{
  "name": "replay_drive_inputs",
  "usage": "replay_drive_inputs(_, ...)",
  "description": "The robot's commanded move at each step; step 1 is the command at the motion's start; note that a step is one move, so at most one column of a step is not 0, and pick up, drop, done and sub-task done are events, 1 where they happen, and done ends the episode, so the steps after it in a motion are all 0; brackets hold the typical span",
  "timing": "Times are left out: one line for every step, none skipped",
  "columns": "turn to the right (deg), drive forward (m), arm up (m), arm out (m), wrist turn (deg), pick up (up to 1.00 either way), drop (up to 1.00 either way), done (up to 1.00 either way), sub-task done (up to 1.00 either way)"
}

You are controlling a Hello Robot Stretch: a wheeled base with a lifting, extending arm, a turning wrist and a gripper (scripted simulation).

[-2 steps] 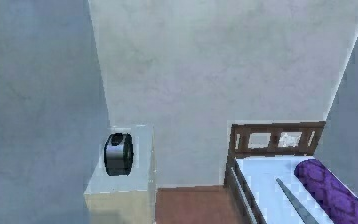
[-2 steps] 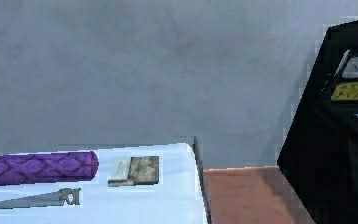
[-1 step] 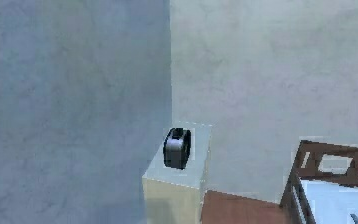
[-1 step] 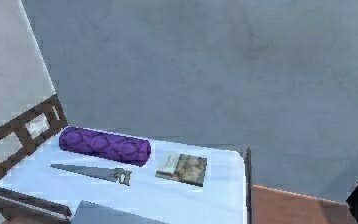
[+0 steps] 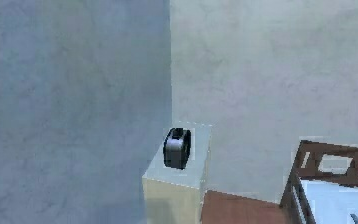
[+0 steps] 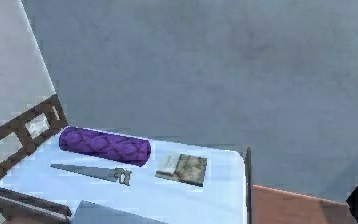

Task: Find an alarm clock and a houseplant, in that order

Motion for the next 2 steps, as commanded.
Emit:
replay_drive_inputs(-45.0,0.00,0.00,0.00,0.0,0.00,0.00,0.00,0.00)
replay_drive_inputs(-45.0,0.00,0.00,0.00,0.0,0.00,0.00,0.00,0.00)
